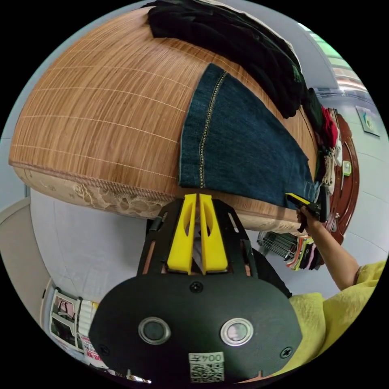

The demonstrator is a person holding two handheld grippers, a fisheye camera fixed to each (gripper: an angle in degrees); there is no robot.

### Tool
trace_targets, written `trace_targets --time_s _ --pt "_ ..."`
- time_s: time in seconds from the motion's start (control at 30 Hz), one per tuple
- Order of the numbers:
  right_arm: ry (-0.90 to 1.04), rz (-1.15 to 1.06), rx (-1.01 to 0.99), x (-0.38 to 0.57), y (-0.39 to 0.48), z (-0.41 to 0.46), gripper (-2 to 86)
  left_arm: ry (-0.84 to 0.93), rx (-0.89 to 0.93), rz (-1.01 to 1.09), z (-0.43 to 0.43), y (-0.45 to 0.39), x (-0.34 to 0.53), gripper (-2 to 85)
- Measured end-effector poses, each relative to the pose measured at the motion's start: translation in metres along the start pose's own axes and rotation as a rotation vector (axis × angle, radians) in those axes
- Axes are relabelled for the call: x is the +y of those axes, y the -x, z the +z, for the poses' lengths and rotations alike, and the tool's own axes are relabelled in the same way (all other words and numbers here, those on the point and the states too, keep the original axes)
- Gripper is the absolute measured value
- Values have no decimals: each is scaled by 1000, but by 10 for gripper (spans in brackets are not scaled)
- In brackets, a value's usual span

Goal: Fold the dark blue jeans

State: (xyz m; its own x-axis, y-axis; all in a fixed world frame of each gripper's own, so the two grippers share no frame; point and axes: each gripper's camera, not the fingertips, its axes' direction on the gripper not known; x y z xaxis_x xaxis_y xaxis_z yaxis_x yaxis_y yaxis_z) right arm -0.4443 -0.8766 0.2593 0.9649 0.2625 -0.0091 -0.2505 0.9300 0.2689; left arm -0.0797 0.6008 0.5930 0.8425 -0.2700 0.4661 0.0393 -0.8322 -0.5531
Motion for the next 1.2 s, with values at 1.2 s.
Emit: trace_targets --time_s 1.2 --pt "-468 -501 -270 -252 204 36 3 -158 -4 129 308 102 36 15"
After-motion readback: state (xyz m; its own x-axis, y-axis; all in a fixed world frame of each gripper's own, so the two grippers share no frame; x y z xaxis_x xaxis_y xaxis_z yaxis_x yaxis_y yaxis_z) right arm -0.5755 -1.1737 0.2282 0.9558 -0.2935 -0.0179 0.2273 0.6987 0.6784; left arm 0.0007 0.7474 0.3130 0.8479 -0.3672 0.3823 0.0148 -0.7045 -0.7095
